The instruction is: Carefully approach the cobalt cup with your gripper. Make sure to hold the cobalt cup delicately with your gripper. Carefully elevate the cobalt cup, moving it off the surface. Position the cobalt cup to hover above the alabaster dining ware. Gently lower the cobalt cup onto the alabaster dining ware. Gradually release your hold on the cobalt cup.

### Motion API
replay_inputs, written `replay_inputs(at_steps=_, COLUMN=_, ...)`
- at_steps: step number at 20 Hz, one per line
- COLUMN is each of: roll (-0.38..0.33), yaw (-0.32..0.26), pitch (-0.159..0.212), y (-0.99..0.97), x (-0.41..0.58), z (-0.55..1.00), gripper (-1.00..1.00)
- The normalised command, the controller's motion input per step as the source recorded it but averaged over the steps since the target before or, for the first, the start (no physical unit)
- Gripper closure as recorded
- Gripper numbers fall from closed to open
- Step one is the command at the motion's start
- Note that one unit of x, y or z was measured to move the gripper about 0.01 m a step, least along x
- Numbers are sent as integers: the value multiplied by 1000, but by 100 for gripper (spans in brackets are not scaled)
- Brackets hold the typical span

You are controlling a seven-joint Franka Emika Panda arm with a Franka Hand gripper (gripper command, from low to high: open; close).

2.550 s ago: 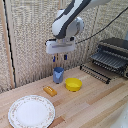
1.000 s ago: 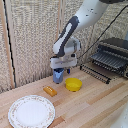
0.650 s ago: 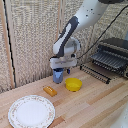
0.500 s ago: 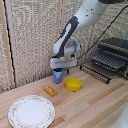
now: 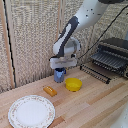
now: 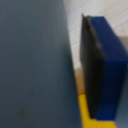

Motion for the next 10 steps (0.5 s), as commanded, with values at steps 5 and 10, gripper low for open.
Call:
replay_inputs(at_steps=5, roll=62, yaw=-71, pitch=90, y=109, x=2, z=699, gripper=100)
replay_inputs(at_steps=10, roll=48, yaw=-5, pitch=87, y=197, x=113, z=919, gripper=100)
